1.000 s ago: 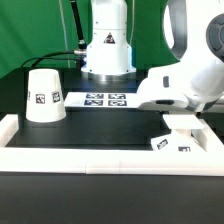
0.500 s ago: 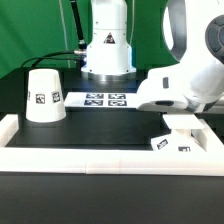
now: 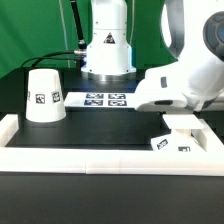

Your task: Assemble lamp

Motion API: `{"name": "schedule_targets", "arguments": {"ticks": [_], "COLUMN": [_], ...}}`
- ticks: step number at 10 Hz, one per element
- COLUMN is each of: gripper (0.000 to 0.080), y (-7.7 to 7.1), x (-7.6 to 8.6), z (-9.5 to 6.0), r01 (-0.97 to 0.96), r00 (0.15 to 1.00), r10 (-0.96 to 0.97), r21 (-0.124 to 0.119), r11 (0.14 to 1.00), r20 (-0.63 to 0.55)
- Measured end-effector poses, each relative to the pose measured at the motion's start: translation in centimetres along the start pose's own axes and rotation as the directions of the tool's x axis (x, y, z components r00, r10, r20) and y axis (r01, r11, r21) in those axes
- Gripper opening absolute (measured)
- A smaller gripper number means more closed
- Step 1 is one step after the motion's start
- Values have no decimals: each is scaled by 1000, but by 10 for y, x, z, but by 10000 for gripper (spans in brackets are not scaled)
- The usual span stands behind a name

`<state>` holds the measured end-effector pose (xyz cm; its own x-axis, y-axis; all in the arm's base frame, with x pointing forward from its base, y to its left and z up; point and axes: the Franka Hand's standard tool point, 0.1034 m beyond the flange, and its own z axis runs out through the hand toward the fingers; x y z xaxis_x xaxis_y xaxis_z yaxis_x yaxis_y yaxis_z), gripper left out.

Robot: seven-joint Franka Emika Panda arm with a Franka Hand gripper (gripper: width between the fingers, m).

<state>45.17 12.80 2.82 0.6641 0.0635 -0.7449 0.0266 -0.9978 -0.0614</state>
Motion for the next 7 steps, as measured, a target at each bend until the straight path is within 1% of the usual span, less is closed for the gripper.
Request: {"name": "schedule_targets", "arguments": {"ticks": [2, 4, 5, 7], "gripper": [576, 576, 576, 576], "y": [5, 10, 8, 8], "x": [-16, -34, -39, -34], "z": [-28, -63, -75, -73], "r01": [15, 6, -7, -4], "r00": [1000, 999, 998, 996], "r10": [-15, -5, 8, 6], "r21": [12, 22, 21, 23], "r11": [1000, 1000, 1000, 1000], "r20": [-8, -33, -61, -87]}}
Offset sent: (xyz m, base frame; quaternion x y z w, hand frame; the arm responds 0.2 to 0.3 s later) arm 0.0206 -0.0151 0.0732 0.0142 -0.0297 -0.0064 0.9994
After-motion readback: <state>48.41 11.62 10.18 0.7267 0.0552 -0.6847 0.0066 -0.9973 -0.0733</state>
